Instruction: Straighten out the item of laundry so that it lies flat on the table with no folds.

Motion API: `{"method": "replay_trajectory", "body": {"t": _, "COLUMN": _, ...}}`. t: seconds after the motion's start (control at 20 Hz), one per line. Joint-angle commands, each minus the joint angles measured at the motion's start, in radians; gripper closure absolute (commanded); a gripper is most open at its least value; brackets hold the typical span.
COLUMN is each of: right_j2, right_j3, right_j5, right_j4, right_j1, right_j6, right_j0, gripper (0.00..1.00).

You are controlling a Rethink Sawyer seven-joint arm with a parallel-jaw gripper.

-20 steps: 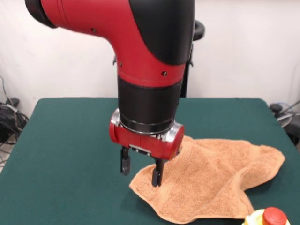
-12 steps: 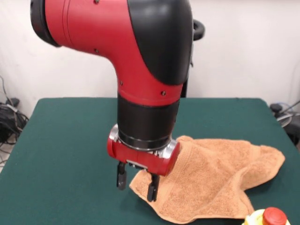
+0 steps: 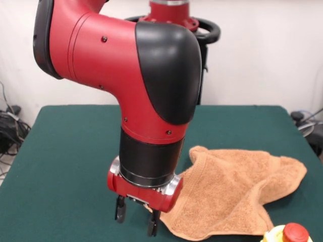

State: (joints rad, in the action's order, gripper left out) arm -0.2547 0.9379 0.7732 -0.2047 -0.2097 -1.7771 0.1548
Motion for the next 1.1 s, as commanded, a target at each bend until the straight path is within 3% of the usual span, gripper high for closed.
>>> {"method": "replay_trajectory", "body": {"t": 0.05, "right_j2": 0.010, "right_j3": 0.044, "right_j5": -0.060, "right_j4": 0.003, "right_j1": -0.006, "right_j6": -0.229, "right_j0": -0.007, "gripper": 0.00}}
{"method": "replay_trajectory", "body": {"t": 0.7, "right_j2": 0.007, "right_j3": -0.037, "right_j5": -0.046, "right_j4": 0.002, "right_j1": 0.035, "right_j6": -0.216, "right_j0": 0.006, "gripper": 0.00}}
{"method": "replay_trajectory", "body": {"t": 1.1, "right_j2": 0.012, "right_j3": 0.022, "right_j5": -0.004, "right_j4": -0.013, "right_j1": -0.017, "right_j6": -0.235, "right_j0": -0.006, "gripper": 0.00}}
